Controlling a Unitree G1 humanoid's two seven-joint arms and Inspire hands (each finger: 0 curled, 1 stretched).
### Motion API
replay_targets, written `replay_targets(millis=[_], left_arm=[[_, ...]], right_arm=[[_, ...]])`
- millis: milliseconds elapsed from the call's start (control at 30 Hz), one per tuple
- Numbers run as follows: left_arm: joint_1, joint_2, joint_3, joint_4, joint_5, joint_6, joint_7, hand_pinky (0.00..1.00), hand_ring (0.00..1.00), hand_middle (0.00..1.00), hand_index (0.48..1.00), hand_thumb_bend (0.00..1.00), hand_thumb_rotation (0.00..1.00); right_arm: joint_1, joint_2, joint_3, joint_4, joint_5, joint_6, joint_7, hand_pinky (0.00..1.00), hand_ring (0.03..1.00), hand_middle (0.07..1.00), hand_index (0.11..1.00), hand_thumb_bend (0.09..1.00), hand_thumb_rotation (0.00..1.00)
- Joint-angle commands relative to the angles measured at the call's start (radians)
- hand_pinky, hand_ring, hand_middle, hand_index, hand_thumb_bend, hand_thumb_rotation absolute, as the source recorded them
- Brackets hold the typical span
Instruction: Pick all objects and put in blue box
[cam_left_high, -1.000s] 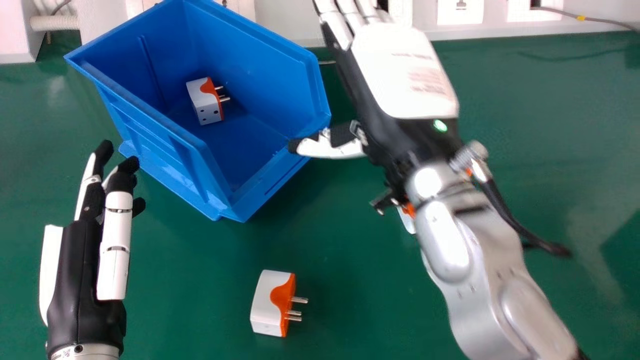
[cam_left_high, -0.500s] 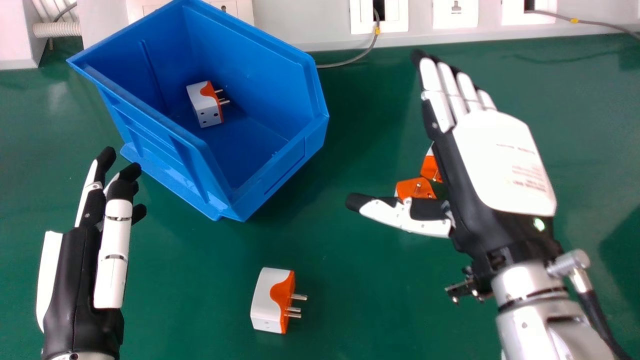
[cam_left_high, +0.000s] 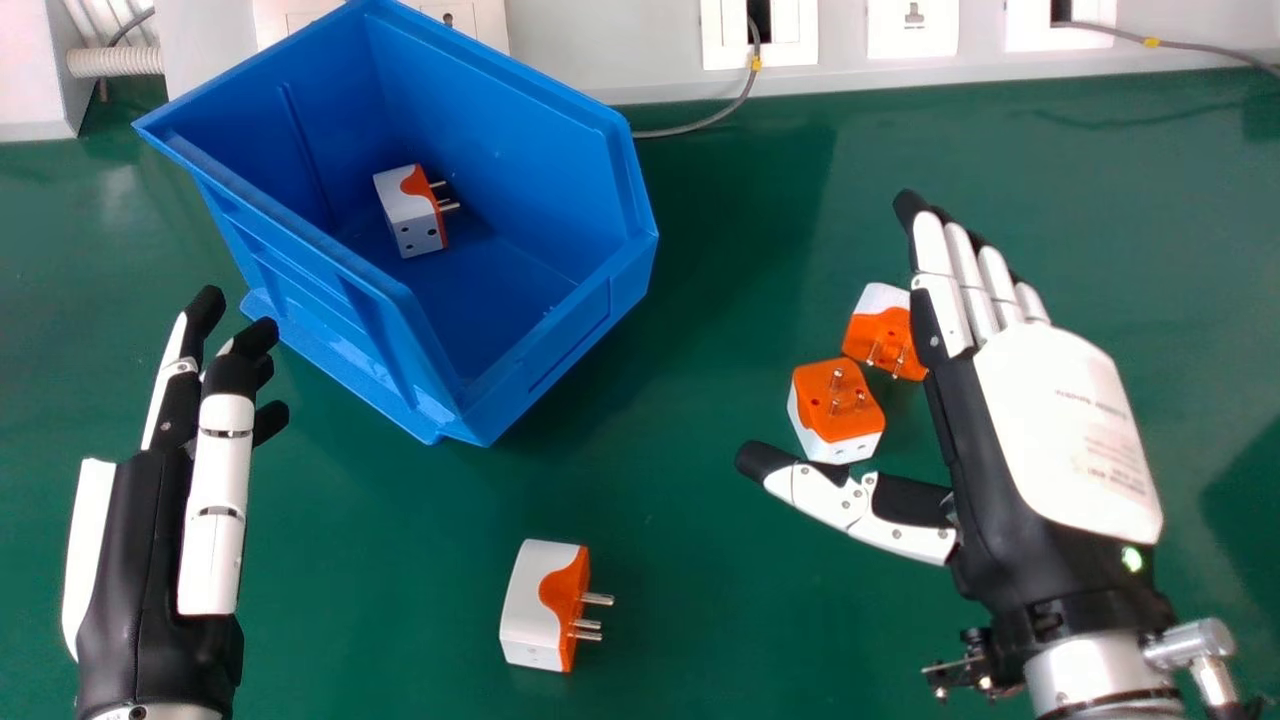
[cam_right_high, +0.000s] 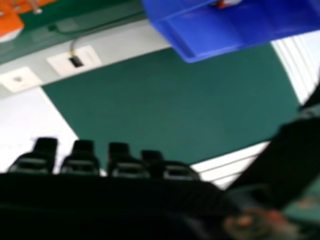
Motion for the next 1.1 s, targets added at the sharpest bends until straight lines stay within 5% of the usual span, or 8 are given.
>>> replay_targets(millis=[0, 700, 1067], left_arm=[[0.002, 0.011, 0.008, -0.021, -0.018, -0.003, -0.004, 0.87, 0.92, 0.91, 0.958, 0.43, 1.0], [0.0, 0.013, 0.016, -0.055, 0.001, 0.049, 0.004, 0.87, 0.92, 0.91, 0.961, 0.43, 1.0], [-0.008, 0.018, 0.016, -0.052, -0.001, 0.051, 0.003, 0.86, 0.92, 0.9, 0.957, 0.42, 1.0]], right_arm=[[0.011, 0.019, -0.011, -0.011, 0.01, -0.018, -0.022, 1.0, 1.0, 1.0, 1.0, 0.571, 0.61], [0.105, 0.182, 0.033, 0.076, -0.017, 0.102, -0.042, 0.98, 1.0, 1.0, 0.984, 0.531, 0.52], [0.049, 0.262, 0.042, 0.152, 0.031, 0.237, -0.031, 0.93, 0.999, 1.0, 0.962, 0.535, 0.47]])
